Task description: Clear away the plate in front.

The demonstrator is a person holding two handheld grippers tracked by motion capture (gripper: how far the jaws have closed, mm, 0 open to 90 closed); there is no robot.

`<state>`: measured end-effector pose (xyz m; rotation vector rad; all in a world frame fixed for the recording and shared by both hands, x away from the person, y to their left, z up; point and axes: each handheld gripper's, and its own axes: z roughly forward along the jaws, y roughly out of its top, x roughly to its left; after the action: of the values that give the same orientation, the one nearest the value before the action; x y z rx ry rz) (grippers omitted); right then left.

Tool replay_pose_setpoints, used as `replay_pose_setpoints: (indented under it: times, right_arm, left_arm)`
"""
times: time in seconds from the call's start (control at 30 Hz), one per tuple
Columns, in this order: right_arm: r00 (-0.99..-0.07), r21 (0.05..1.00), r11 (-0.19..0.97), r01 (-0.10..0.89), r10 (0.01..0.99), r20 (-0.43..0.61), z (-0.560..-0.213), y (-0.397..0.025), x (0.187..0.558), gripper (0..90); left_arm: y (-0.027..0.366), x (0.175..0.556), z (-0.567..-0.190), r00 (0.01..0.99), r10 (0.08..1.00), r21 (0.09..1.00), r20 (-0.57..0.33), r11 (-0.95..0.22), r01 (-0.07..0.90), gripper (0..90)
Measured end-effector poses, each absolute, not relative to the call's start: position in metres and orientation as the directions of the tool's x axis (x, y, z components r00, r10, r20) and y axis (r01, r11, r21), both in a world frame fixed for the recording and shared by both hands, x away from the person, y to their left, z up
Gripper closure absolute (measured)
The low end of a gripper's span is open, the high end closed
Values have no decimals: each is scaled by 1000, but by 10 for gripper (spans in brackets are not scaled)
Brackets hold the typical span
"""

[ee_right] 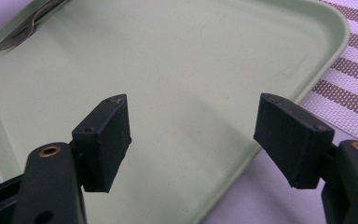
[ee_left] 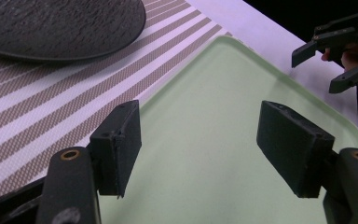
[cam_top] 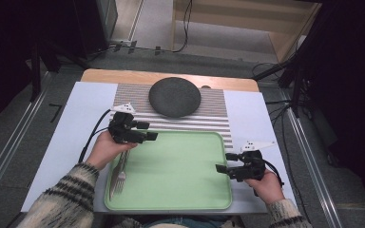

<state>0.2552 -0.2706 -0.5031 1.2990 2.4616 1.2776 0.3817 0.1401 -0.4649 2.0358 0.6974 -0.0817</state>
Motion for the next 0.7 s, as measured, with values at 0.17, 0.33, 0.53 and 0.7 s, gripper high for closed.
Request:
replay_pose_setpoints:
  times: [0.17, 0.33, 0.53, 0.7]
  right_arm:
    - [-636, 704, 288, 649, 714, 294, -503, -271, 255, 250]
    - [-636, 704, 287, 650, 713, 296, -504, -271, 256, 250]
    - [-636, 704, 286, 650, 711, 298, -503, -271, 256, 250]
    - [-637, 703, 287, 651, 710, 301, -503, -271, 256, 250]
  left_arm:
    - [130, 390, -461, 849, 429, 772, -308, -409, 487, 320]
    - [121, 397, -457, 861, 409, 777, -302, -418, 471, 320]
    - [113, 406, -455, 883, 395, 790, -254, -442, 425, 320]
    - [106, 415, -452, 897, 375, 807, -234, -440, 394, 320]
